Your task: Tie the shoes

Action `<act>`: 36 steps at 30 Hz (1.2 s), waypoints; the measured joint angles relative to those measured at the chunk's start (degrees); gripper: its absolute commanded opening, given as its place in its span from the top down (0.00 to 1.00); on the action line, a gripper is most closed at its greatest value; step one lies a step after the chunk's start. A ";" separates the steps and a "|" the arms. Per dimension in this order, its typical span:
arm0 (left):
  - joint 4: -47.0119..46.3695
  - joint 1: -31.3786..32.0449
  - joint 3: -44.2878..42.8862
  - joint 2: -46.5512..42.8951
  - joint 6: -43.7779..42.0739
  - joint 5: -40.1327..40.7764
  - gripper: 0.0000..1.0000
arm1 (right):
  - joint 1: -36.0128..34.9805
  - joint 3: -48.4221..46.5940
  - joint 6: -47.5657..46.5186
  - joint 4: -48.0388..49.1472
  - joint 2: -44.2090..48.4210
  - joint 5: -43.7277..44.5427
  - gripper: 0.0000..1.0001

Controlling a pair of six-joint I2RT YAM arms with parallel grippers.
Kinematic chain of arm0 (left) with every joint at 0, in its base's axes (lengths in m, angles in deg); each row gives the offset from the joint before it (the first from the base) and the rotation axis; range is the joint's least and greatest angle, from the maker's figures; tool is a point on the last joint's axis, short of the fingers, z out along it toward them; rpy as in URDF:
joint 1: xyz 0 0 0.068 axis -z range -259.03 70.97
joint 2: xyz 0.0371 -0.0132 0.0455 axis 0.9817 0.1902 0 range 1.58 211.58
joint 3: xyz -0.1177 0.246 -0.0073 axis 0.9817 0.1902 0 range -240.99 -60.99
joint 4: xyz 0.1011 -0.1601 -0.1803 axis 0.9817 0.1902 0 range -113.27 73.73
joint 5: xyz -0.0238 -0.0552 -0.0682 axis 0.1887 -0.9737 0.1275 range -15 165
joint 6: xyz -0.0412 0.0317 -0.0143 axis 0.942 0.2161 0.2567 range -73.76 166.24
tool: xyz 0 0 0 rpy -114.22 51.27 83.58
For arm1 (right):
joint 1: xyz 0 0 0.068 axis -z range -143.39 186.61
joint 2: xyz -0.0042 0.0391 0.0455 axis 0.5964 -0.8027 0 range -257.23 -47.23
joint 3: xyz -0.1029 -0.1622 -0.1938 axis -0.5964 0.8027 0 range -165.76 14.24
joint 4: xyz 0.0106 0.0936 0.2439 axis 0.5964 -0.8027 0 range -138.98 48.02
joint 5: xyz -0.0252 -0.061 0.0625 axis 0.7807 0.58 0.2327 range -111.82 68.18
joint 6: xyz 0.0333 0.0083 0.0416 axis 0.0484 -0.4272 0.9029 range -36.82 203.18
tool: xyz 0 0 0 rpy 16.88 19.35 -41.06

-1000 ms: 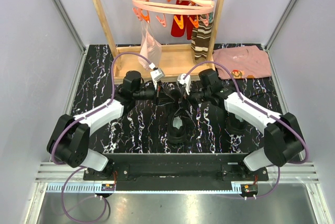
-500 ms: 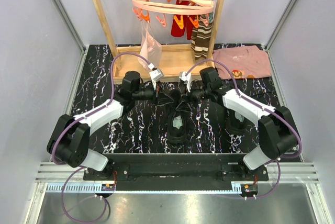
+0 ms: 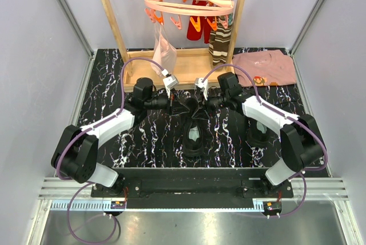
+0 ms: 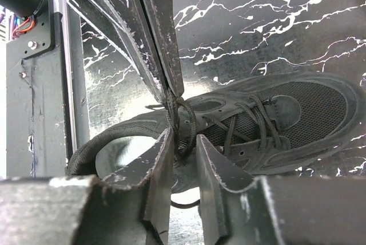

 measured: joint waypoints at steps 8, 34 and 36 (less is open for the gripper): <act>0.00 0.00 0.00 0.00 0.02 -0.02 1.00 | 0.00 0.00 -2.23 -0.85 -0.15 0.13 0.99; 0.20 -0.33 1.86 -1.64 -0.04 -0.31 1.00 | 0.00 -2.78 -3.67 -5.09 -0.94 -1.31 0.59; 0.20 -0.33 1.86 -1.64 -0.04 -0.35 1.00 | 0.00 -3.04 -4.09 -6.08 -1.29 -1.49 0.50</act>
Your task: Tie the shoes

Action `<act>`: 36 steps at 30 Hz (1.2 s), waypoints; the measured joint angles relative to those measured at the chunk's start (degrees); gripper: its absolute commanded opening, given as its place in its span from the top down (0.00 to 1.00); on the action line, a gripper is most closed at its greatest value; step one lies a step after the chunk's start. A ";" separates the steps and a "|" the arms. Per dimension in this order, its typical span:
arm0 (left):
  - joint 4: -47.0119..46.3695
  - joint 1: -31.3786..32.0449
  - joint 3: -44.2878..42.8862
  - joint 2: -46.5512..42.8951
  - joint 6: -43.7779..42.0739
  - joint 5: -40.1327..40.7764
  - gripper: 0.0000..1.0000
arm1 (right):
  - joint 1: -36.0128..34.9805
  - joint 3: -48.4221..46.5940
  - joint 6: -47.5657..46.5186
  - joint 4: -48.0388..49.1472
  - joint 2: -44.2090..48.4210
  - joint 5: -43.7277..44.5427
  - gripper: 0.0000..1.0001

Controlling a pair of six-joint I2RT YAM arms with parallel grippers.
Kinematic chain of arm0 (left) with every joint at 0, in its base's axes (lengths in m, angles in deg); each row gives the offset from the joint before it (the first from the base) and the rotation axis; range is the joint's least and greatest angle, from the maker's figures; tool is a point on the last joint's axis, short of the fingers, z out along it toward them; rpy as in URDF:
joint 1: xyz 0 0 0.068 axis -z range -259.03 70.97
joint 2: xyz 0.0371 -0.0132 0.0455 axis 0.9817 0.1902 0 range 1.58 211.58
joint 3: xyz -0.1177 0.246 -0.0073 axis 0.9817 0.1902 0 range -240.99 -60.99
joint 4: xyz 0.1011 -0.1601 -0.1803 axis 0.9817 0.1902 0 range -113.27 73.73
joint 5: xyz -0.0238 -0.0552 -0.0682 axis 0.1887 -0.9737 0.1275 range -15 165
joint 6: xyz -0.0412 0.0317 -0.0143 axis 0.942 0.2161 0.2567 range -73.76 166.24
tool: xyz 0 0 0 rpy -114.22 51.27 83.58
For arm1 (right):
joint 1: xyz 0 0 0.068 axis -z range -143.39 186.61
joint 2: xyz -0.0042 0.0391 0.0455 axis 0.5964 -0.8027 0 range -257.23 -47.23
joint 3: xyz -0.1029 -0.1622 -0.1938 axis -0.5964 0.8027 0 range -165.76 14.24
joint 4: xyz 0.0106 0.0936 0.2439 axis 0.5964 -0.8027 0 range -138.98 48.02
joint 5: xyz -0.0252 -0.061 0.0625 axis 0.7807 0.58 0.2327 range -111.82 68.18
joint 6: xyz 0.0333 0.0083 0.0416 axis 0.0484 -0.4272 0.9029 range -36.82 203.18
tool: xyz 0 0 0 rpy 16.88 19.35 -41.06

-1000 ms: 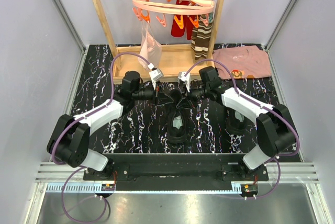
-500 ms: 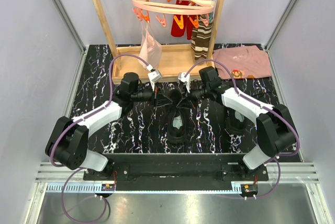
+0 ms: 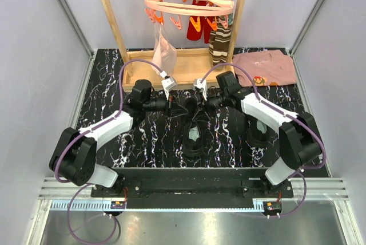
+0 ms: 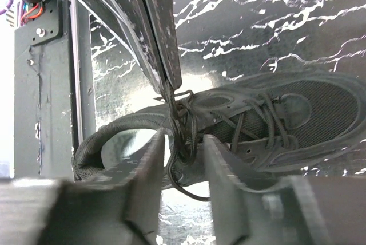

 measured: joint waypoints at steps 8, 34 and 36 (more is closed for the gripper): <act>0.00 0.00 0.00 0.00 0.00 -0.07 1.00 | 0.00 -0.17 -1.88 -2.86 -1.05 0.09 0.56; 0.52 0.00 0.02 -0.42 -0.33 -0.28 1.00 | 0.00 -1.44 -3.34 -3.30 -1.25 0.28 1.00; 1.22 -0.04 0.02 -1.11 -0.83 -0.37 1.00 | 0.00 -1.44 -3.65 -3.28 -1.22 0.57 1.00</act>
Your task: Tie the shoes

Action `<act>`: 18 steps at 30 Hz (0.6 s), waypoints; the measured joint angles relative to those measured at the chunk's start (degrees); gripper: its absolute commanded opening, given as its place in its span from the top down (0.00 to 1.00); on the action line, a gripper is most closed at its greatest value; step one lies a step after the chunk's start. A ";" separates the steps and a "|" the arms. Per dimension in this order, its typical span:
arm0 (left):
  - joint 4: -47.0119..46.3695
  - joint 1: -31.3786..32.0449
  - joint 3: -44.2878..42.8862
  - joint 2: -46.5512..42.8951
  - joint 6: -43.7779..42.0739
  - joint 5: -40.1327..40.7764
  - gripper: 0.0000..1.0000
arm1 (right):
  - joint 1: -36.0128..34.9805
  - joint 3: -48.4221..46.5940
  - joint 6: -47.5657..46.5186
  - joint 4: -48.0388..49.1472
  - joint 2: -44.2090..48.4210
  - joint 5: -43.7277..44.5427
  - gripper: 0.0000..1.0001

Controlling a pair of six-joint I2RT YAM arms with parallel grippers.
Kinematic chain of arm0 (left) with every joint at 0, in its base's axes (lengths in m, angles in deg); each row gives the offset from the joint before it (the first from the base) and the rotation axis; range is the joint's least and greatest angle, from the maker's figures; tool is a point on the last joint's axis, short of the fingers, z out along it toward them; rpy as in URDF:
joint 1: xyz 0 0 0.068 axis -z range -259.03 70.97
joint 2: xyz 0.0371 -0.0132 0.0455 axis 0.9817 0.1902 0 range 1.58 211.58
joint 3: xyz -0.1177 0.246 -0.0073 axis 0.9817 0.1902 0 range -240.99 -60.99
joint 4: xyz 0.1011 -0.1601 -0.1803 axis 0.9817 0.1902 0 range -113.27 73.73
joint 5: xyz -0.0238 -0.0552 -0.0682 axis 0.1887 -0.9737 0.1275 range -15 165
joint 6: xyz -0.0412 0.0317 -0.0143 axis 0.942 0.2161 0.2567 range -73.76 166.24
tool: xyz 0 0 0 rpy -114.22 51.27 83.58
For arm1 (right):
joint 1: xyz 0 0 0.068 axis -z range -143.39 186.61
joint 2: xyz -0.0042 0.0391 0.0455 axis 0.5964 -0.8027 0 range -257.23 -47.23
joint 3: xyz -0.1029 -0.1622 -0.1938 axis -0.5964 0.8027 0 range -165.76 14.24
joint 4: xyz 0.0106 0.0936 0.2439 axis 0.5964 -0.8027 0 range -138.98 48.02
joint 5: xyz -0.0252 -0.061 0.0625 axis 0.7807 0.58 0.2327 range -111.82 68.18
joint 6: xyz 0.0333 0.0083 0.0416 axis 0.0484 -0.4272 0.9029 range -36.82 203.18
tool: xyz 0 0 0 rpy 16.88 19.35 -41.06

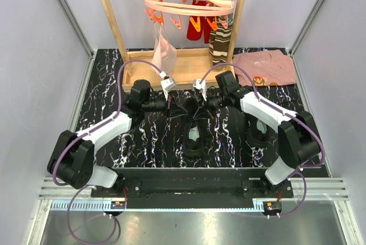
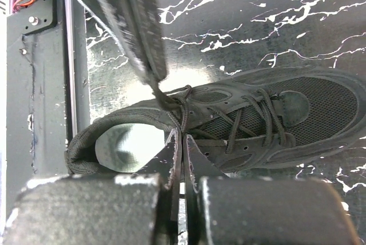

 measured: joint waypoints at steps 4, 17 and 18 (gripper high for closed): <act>1.53 0.00 0.96 -2.38 -1.62 -0.39 1.00 | 0.00 0.37 -0.39 1.42 0.22 1.25 1.00; 11.78 -0.87 4.00 -8.24 -7.50 -1.46 0.70 | -2.45 8.33 -1.27 12.55 5.73 6.69 1.00; 12.22 -1.81 4.20 -9.25 -7.23 -1.81 0.70 | -2.75 9.68 -1.55 14.21 6.64 7.32 1.00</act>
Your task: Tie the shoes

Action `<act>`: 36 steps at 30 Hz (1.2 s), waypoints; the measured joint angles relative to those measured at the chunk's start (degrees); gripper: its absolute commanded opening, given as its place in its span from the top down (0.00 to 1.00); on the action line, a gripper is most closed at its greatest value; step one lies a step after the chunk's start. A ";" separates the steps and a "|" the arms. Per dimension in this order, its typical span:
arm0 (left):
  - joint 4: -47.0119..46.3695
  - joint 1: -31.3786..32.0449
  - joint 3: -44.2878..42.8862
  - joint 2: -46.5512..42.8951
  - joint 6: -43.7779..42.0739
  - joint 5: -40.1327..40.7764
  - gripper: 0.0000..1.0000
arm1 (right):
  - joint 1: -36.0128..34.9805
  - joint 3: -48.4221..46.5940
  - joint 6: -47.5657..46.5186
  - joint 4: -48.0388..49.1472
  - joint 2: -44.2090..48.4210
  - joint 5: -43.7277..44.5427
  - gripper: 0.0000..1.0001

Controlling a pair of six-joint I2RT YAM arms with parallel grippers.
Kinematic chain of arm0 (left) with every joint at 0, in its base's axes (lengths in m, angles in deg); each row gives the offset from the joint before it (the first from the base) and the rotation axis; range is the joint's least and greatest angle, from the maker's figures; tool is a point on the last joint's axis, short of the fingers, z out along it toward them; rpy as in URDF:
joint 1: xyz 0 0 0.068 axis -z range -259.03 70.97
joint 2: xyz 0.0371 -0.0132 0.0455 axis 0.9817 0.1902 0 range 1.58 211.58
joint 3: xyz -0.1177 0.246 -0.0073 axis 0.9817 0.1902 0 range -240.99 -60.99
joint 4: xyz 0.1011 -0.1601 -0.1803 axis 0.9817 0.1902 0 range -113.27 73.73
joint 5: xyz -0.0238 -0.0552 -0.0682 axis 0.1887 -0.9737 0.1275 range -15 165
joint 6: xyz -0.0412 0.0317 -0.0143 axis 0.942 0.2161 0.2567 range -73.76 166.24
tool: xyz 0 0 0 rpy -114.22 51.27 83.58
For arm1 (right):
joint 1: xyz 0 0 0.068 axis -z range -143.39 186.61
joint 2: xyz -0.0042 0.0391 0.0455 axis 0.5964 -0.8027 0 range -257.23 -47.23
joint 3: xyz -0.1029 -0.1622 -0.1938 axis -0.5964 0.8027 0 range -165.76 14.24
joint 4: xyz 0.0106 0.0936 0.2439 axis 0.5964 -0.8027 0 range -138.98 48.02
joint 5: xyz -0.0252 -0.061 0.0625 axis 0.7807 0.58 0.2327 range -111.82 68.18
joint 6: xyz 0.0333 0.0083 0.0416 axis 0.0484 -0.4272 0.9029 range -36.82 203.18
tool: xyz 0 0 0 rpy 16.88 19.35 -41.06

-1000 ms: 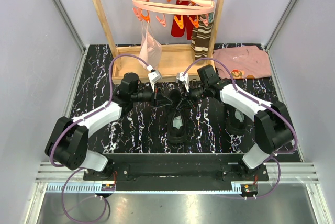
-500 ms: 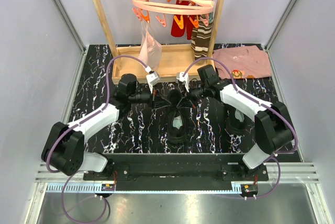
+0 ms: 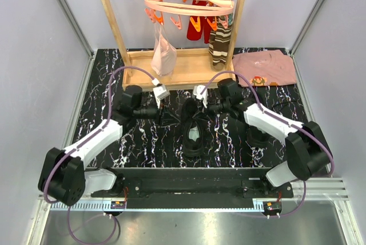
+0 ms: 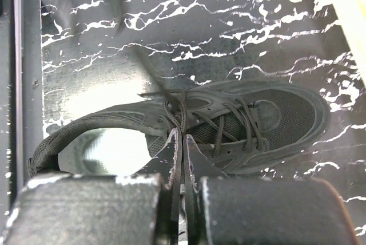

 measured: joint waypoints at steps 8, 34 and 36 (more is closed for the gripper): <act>1.77 -7.52 -4.07 -0.70 3.26 0.81 0.65 | -2.32 7.10 -4.35 8.79 4.52 3.32 1.00; 17.22 2.97 -22.86 24.37 -0.13 2.71 0.82 | -4.66 18.21 -15.47 24.04 10.43 9.20 1.00; 17.42 3.15 -23.15 24.39 -0.28 2.51 0.82 | -4.66 18.51 -15.85 24.20 10.51 9.20 1.00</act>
